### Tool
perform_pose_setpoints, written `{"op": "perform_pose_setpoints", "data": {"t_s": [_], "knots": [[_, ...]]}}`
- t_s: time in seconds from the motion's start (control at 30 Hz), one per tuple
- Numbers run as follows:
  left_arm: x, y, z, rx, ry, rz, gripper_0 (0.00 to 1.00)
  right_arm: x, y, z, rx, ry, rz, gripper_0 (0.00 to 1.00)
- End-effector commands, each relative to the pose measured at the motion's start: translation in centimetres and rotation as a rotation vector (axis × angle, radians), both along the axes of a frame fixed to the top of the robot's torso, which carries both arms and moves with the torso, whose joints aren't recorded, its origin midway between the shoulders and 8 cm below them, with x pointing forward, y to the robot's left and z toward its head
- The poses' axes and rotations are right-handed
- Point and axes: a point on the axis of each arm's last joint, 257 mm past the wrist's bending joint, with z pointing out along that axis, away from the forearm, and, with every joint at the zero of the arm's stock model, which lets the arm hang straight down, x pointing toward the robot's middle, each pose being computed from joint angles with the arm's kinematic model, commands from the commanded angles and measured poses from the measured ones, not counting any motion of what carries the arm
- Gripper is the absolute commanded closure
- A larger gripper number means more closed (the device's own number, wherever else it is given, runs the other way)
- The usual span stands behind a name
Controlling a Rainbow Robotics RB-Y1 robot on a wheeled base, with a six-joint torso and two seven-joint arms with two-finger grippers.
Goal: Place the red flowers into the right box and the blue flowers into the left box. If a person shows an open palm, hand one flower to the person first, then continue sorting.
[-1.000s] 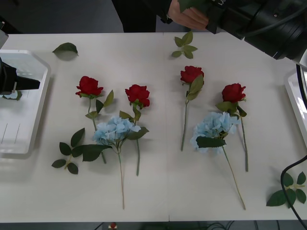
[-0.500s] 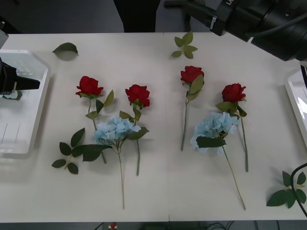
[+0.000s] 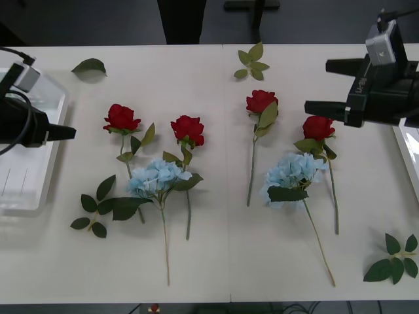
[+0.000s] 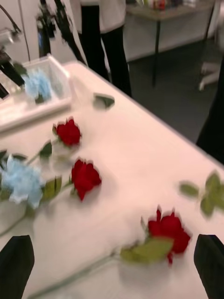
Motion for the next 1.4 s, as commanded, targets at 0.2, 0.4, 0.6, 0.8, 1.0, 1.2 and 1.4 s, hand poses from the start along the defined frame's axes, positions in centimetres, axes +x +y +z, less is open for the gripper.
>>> {"op": "perform_pose_setpoints", "data": {"t_s": [0.2,0.4,0.6,0.8,1.0,1.2,1.4], "knots": [[0.1,-6.5,-5.7,-0.072,0.023,0.014,0.00,-1.1,-9.7,-7.1,-0.217,0.383,-0.325,0.00],[1.2,-8.9,-7.9,-0.083,0.032,0.096,0.00,-2.0,-13.1,-10.7,-0.296,0.571,-0.556,0.00],[2.4,-7.8,-9.3,-0.006,0.020,0.193,0.00,-2.0,-13.6,-14.2,-0.301,0.687,-0.747,0.00],[3.7,-8.2,-9.1,0.023,0.019,0.249,0.00,-0.4,-13.2,-17.2,-0.302,0.734,-0.818,0.00],[6.5,-9.5,-9.6,-0.002,0.001,0.272,0.00,2.2,-13.4,-19.4,-0.316,0.733,-0.865,0.00],[8.1,-10.1,-11.1,-0.008,0.004,0.281,0.00,3.6,-13.8,-21.3,-0.339,0.713,-0.909,0.00],[7.9,-9.5,-12.8,0.023,0.022,0.286,0.02,4.2,-13.6,-23.2,-0.373,0.684,-0.919,0.00]]}}
